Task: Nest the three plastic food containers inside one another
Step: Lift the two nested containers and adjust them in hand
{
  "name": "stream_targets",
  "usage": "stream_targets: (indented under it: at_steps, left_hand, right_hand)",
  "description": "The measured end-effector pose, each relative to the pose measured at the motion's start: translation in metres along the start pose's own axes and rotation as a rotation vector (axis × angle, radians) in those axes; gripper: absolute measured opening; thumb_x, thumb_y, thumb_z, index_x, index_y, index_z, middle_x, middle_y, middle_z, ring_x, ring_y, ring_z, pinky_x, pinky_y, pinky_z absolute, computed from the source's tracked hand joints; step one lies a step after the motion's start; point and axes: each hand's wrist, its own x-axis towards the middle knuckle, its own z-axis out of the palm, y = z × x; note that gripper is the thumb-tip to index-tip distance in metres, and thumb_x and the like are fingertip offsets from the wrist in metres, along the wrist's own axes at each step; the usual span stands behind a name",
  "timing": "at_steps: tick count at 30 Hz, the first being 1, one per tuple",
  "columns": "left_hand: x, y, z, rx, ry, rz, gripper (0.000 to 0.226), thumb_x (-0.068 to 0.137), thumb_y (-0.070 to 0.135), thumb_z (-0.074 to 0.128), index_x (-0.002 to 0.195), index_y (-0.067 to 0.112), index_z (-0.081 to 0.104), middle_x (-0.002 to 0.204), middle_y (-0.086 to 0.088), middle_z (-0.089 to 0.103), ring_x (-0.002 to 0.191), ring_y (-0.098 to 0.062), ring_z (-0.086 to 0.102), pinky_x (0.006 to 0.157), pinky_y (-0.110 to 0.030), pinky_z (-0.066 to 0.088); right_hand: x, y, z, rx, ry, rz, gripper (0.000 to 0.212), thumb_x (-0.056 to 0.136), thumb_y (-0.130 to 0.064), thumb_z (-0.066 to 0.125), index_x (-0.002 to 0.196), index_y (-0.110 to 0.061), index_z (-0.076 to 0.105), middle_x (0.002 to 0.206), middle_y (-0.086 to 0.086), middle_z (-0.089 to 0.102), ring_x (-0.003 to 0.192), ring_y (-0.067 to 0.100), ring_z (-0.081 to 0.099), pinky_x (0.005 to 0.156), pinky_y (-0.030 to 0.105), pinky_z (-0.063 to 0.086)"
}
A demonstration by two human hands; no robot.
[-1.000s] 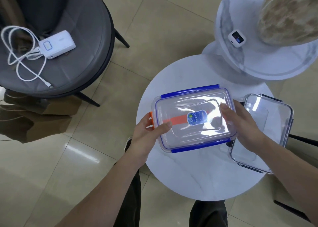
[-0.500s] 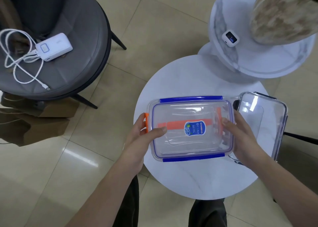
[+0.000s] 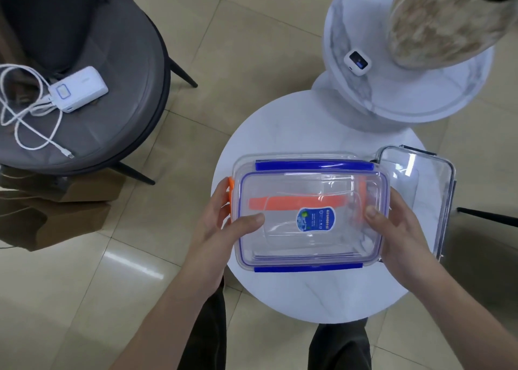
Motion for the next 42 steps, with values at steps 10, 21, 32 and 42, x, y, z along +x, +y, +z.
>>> stream_targets:
  at_steps: [10,21,32,42]
  left_hand:
    - [-0.005,0.020,0.015,0.064,-0.041,0.071,0.092,0.065,0.034,0.085,0.149,0.031,0.049,0.139,-0.006,0.067,0.130,-0.033,0.064,0.098,-0.061,0.059]
    - [-0.001,0.037,0.044,0.140,-0.063,0.089,0.096,0.065,0.035,0.087,0.152,0.028,0.047,0.142,-0.008,0.066,0.131,-0.036,0.063,0.098,-0.066,0.057]
    - [0.003,0.040,0.092,0.226,-0.129,0.068,0.098,0.060,0.042,0.087,0.150,0.029,0.049,0.139,-0.003,0.068,0.130,-0.032,0.065,0.098,-0.062,0.059]
    - [0.006,0.028,0.144,0.254,-0.184,0.033,0.097,0.061,0.044,0.088,0.149,0.032,0.050,0.143,-0.001,0.066,0.132,-0.029,0.064,0.100,-0.061,0.058]
  right_hand:
    - [-0.015,-0.023,-0.012,0.002,-0.004,-0.075,0.092,0.066,-0.058,0.083,0.143,-0.021,0.049,0.133,0.006,0.066,0.122,0.029,0.064,0.093,0.060,0.054]
    - [-0.027,-0.039,-0.038,0.027,0.051,-0.110,0.088,0.065,-0.059,0.083,0.141,-0.028,0.052,0.132,0.002,0.067,0.120,0.026,0.066,0.089,0.049,0.059]
    - [-0.044,-0.028,-0.082,0.089,0.116,-0.148,0.060,0.083,-0.030,0.068,0.141,-0.023,0.052,0.130,0.005,0.068,0.118,0.028,0.067,0.087,0.041,0.060]
    - [-0.063,-0.023,-0.128,0.113,0.203,-0.142,0.050,0.090,-0.013,0.057,0.140,-0.017,0.051,0.122,0.003,0.071,0.110,0.025,0.071,0.078,0.032,0.061]
